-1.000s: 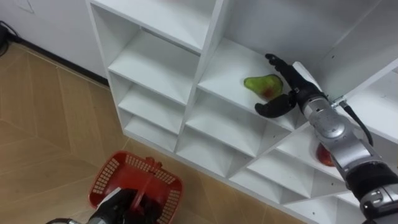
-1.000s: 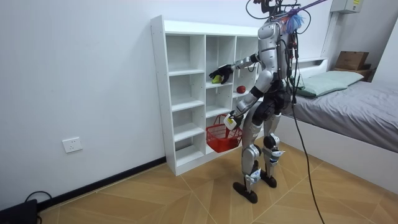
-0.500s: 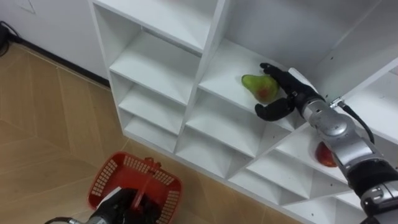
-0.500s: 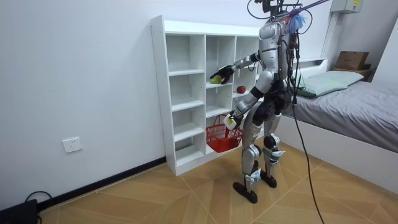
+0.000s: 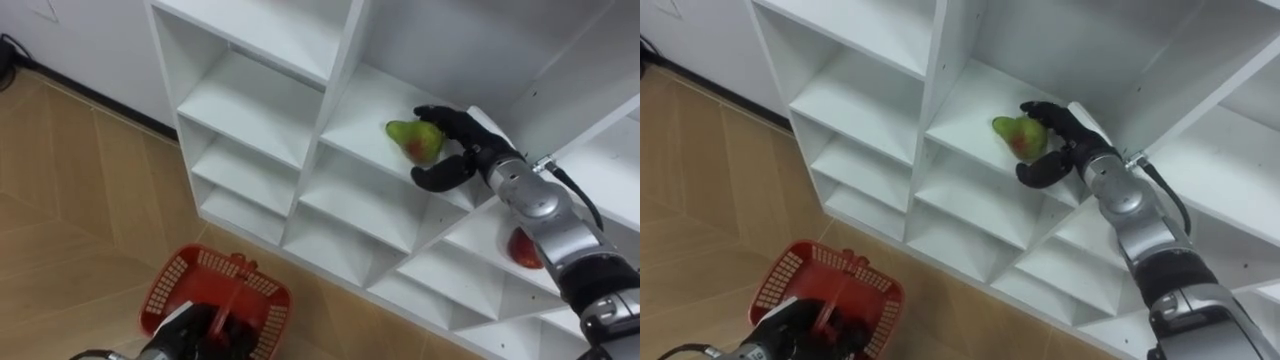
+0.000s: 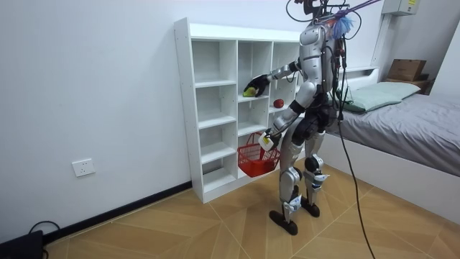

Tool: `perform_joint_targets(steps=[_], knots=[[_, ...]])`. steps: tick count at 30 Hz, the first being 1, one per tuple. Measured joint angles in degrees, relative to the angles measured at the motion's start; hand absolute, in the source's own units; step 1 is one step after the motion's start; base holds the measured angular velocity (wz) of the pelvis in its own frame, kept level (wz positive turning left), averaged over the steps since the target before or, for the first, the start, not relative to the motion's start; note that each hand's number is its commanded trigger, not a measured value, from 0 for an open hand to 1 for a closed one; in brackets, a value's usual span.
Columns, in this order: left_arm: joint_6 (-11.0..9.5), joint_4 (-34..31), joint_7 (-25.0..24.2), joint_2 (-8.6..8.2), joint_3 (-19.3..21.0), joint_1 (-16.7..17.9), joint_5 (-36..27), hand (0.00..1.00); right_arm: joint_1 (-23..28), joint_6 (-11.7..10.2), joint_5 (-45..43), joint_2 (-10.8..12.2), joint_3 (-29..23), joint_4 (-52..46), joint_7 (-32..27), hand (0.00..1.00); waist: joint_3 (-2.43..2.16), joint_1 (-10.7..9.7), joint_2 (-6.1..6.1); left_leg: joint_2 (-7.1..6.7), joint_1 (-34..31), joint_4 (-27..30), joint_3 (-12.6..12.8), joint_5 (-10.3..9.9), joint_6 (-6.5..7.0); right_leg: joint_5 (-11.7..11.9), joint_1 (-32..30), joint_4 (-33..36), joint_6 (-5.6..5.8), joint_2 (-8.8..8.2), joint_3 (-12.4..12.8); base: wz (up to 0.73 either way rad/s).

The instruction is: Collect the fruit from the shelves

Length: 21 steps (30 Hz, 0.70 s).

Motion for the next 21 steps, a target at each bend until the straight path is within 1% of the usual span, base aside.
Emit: perform_joint_targets(steps=[2, 5, 11, 15, 21], knots=[[0.0, 0.7, 0.1, 0.19, 0.0, -0.1, 0.0, 1.0, 0.0, 0.0, 0.0, 0.0, 0.0, 0.0, 0.1, 1.0, 0.01, 0.0, 0.04, -0.01, 0.0, 0.0, 0.0, 0.0, 0.01, 0.0, 0.0, 0.0, 0.01, 0.0, 0.0, 0.0], [0.0, 1.2, 0.2, 0.29, 0.0, -0.2, 0.0, 1.0, 0.0, -0.5, -0.1, 0.0, 0.0, 0.1, -1.3, 1.0, 0.03, 0.0, 0.07, -0.02, 0.0, 0.0, 0.0, 0.0, 0.01, 0.0, 0.0, 0.0, 0.01, -0.02, 0.0, 0.0], [0.0, 1.2, 0.3, 0.3, 0.0, -0.3, 0.0, 1.0, 0.0, -0.5, -0.1, 0.0, 0.0, 0.1, -1.9, 1.0, 0.03, 0.0, 0.09, -0.03, 0.0, 0.0, 0.0, 0.0, 0.01, 0.0, 0.0, 0.0, 0.02, -0.02, 0.0, 0.0], [0.0, 1.2, 0.4, 0.27, 0.0, -0.4, 0.0, 1.0, 0.1, -0.4, -0.1, 0.0, 0.1, 0.1, -0.3, 1.0, 0.03, 0.2, 0.09, -0.03, 0.0, 0.0, 0.0, 0.0, 0.01, 0.0, -0.1, -0.1, 0.03, -0.02, 0.0, 0.0], [0.0, 1.2, 0.3, 0.25, 0.0, -0.3, 0.0, 1.0, 0.1, -0.4, 0.2, 0.0, 0.0, 0.0, 0.2, 1.0, -0.06, 0.2, 0.39, -0.03, -0.1, 0.0, 0.0, 0.0, 0.03, 0.0, -0.1, -0.1, 0.04, -0.01, 0.0, 0.0]])
